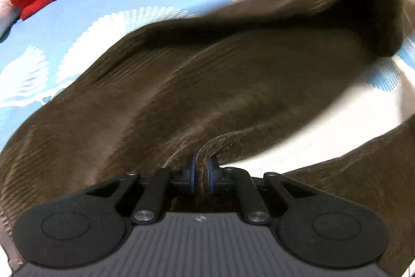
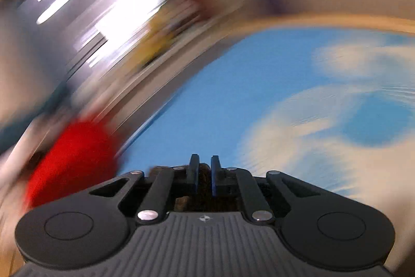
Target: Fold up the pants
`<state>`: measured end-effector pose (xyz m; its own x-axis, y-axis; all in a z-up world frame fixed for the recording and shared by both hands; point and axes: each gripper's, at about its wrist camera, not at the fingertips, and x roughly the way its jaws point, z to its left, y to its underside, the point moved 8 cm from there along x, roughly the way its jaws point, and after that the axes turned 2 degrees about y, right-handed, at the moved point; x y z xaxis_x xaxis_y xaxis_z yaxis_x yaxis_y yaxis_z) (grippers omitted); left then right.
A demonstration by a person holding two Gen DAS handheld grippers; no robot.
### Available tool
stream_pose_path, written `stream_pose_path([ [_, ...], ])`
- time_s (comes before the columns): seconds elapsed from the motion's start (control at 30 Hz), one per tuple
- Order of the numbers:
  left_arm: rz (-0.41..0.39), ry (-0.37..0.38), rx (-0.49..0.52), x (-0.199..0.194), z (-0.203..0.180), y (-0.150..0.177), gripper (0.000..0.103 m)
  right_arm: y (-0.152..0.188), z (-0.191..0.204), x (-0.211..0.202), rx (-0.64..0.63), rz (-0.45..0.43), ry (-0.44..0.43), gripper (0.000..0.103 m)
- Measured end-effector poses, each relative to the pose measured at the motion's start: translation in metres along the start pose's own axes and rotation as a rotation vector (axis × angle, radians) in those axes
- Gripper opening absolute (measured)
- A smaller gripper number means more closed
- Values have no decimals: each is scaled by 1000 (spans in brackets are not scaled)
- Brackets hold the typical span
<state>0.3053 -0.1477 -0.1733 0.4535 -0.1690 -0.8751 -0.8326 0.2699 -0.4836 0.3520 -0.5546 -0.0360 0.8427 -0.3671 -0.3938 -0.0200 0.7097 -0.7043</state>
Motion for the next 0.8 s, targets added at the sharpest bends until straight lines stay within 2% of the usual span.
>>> stream_pose_path([
  [0.03,5,8,1,0,1,1,10,-4,-29,0,96,-13,100,6],
  [0.07,12,12,6,0,2,2,10,0,-55,6,155,22,175,7],
  [0.1,18,11,13,1,2,3,10,10,-80,20,175,111,227,9],
  [0.13,22,10,22,1,2,3,10,17,-92,28,178,164,238,10],
  [0.2,33,10,38,2,1,4,11,25,-109,40,137,234,228,11],
  [0.27,50,19,50,4,1,5,11,21,-113,43,62,248,199,14],
  [0.3,55,23,56,3,1,6,11,18,-114,43,25,258,192,28],
  [0.37,60,29,56,1,1,8,11,16,-120,42,-3,289,172,46],
  [0.47,62,31,57,-1,0,9,12,13,-113,46,-85,314,98,48],
  [0.57,64,26,64,-4,-3,12,12,20,-94,56,-213,360,14,54],
  [0.7,67,25,75,-2,-4,15,13,33,-73,66,-421,359,9,54],
  [0.8,70,27,78,-1,-3,15,14,45,-69,75,-428,400,-25,54],
])
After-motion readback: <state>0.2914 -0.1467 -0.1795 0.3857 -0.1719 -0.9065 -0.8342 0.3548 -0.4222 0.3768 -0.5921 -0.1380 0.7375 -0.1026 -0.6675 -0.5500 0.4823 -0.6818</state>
